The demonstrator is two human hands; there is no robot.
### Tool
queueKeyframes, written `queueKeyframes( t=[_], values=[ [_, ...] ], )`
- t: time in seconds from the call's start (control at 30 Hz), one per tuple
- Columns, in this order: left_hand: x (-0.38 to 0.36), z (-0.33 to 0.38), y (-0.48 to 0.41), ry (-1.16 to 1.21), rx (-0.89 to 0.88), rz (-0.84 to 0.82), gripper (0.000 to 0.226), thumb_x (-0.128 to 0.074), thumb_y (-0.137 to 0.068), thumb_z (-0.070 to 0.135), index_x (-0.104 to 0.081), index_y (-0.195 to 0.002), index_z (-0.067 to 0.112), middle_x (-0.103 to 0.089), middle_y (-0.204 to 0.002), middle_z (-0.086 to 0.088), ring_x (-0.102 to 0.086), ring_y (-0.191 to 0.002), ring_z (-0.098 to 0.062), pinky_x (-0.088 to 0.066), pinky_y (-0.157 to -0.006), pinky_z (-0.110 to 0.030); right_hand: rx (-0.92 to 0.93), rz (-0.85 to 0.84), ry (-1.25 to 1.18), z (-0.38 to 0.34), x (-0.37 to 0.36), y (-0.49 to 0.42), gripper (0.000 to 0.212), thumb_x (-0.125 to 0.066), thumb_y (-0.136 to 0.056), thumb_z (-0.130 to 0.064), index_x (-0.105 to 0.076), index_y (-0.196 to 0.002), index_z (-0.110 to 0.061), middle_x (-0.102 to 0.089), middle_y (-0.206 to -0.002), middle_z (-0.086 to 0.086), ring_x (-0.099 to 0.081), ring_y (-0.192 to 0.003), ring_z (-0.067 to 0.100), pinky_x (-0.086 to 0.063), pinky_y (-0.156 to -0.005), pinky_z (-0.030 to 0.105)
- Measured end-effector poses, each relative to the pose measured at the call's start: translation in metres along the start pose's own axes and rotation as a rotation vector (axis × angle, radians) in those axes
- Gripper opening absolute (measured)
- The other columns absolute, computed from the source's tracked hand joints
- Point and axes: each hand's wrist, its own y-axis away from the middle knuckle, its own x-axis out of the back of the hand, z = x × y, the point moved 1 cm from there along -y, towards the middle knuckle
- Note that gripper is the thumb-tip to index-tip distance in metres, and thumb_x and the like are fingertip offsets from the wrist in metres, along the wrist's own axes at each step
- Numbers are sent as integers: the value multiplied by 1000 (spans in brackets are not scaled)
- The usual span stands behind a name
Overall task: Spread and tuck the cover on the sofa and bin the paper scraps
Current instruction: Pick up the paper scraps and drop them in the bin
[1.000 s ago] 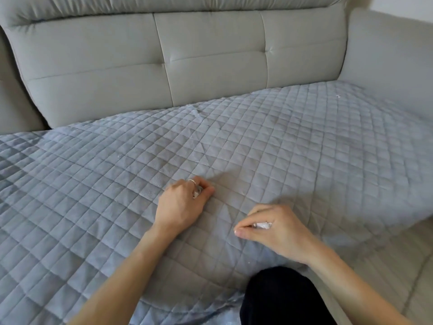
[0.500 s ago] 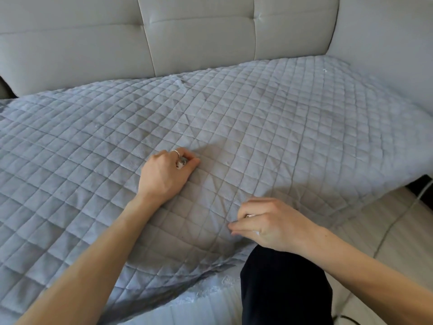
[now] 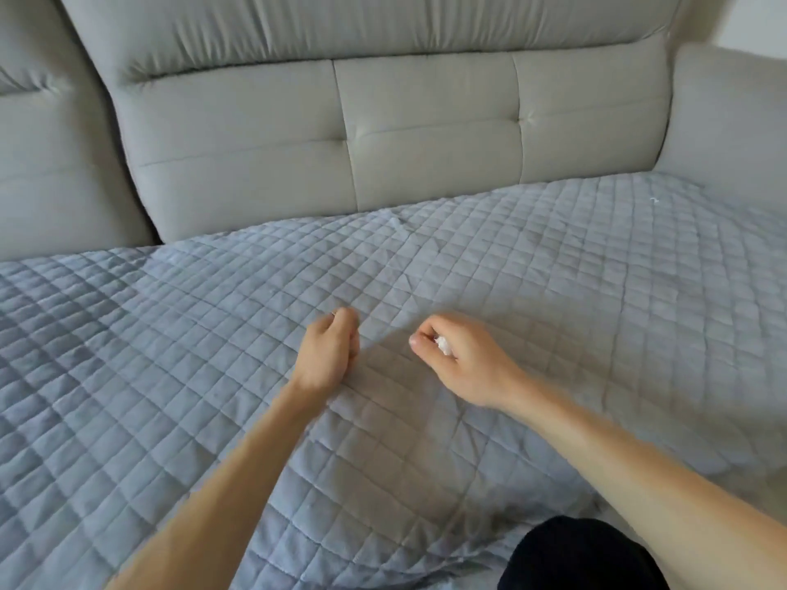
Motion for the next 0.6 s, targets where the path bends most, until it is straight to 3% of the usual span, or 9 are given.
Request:
queueKeyframes(
  t=[0.07,0.17,0.23,0.33,0.43,0.5,0.6],
  values=[
    [10,-10,3,162,81,-5,48,-46,-95,24,-31,-50,26,-27,-51,5,-21,-49,-14,-21,-47,-29,-58,30,-84,1,-8,-7,22,-50,-100,-29,-53,-79,-25,-59,-68,-7,-53,-63,6,-42,-62,26],
    [56,-6,-6,172,88,115,45,-52,-97,36,-38,-57,20,-30,-52,3,-25,-47,-14,-24,-49,-29,-66,86,-172,-19,-26,-45,22,-51,-100,-30,-55,-79,-25,-64,-68,-8,-59,-63,7,-44,-62,24],
    [97,2,-11,20,27,237,45,-51,-97,44,-52,-64,14,-34,-51,3,-30,-46,-12,-28,-50,-28,-31,94,-169,-39,-43,-75,20,-54,-98,-33,-59,-82,-21,-67,-72,-7,-61,-68,6,-43,-63,19],
    [144,6,-12,-258,-45,415,40,-51,-96,49,-71,-77,21,-41,-48,7,-42,-47,-10,-35,-51,-25,-7,66,-160,-63,-70,-109,24,-55,-97,-39,-61,-83,-21,-68,-73,-8,-59,-69,3,-41,-63,17],
    [175,-2,-14,-407,-41,508,33,-54,-95,46,-73,-80,23,-64,-63,12,-62,-67,-11,-42,-57,-21,32,56,-109,-83,-89,-137,23,-59,-94,-42,-67,-83,-24,-69,-77,-11,-60,-72,3,-44,-65,17],
    [188,-15,-15,-619,-89,579,31,-53,-97,42,-71,-83,20,-72,-79,6,-66,-83,-18,-41,-64,-25,101,94,-99,-99,-95,-159,16,-65,-92,-36,-74,-89,-23,-70,-86,-13,-60,-77,3,-42,-68,9],
    [198,-30,-18,-659,-175,666,40,-44,-100,43,-55,-68,21,-61,-68,6,-62,-71,-19,-37,-62,-30,160,146,-55,-118,-98,-190,15,-67,-91,-32,-78,-94,-22,-66,-90,-7,-59,-80,7,-41,-68,13]
  ],
)
